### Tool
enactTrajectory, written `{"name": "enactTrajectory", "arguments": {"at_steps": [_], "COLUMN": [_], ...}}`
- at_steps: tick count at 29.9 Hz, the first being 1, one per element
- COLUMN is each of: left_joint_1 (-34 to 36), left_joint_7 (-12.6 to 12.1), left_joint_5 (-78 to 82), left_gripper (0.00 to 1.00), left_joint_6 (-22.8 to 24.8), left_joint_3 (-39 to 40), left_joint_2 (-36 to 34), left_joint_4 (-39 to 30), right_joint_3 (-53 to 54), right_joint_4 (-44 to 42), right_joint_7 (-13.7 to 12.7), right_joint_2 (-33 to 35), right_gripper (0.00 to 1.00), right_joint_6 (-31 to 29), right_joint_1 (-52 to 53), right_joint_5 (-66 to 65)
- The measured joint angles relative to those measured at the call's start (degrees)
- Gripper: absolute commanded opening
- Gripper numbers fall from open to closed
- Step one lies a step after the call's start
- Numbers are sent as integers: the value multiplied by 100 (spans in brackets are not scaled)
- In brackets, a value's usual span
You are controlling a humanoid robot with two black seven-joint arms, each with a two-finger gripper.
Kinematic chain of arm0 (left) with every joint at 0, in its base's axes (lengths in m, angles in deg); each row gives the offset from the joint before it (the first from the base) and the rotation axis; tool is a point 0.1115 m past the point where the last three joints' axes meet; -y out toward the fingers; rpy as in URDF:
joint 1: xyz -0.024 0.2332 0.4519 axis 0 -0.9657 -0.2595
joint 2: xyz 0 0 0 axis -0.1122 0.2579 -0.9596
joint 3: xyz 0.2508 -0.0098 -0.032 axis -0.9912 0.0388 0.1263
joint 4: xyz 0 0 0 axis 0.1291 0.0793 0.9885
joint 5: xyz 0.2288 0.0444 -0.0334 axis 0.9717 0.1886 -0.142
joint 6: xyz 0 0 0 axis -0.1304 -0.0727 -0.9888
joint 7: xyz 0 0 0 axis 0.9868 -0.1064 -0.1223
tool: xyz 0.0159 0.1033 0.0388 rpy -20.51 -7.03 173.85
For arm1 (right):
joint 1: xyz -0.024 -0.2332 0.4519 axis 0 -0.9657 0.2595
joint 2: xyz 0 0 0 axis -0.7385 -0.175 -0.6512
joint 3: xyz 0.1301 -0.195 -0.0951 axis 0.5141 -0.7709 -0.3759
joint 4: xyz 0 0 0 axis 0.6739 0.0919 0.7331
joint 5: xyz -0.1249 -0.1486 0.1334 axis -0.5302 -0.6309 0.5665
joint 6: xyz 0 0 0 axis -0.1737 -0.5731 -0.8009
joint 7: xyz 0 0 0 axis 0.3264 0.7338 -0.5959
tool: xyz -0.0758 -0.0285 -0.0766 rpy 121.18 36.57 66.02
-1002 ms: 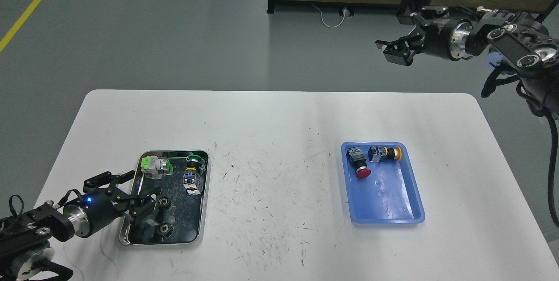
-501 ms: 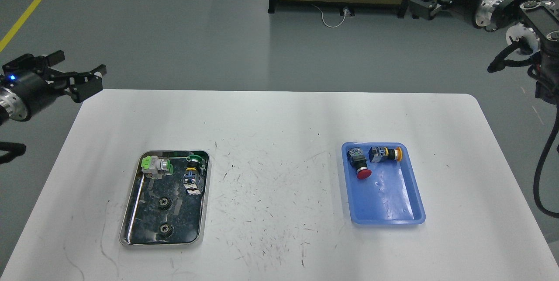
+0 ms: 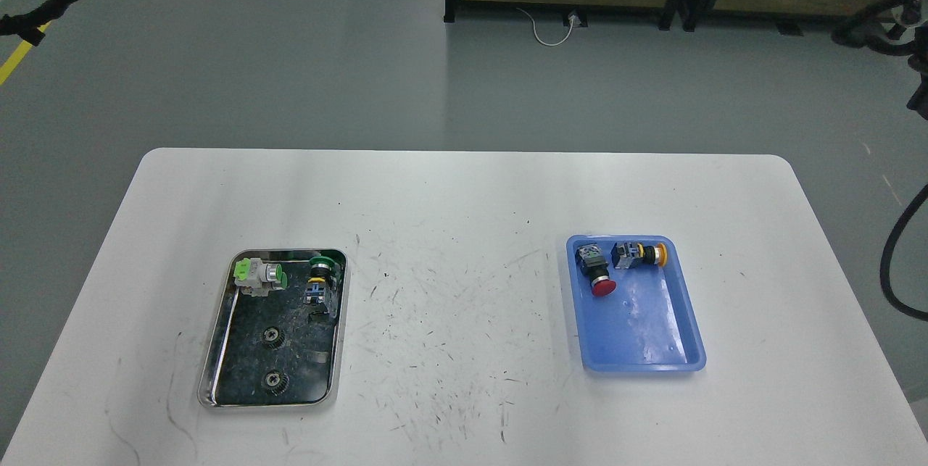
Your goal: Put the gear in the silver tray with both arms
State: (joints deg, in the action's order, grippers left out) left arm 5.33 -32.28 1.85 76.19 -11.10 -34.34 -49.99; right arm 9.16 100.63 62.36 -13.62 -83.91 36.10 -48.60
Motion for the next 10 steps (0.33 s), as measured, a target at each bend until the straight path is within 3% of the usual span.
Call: {"name": "enactTrajectory", "arguments": {"at_steps": [3,10], "left_joint_1": [122,105], "left_joint_7": [-59,-72], "left_joint_5": [-7,9], "left_gripper": [97,98], "left_joint_6": [7,-48], "left_joint_3": [18,-20], "left_joint_2": [381,777], "left_joint_4": [379,510], "right_joint_3": [0,68], "right_joint_4": [-6,52], "right_joint_7": [-8,59], "right_joint_2": [-23,58], "right_gripper": [97,99], "right_joint_6": [17,144], "right_joint_1": [11,112], "right_joint_5": [23,32]}}
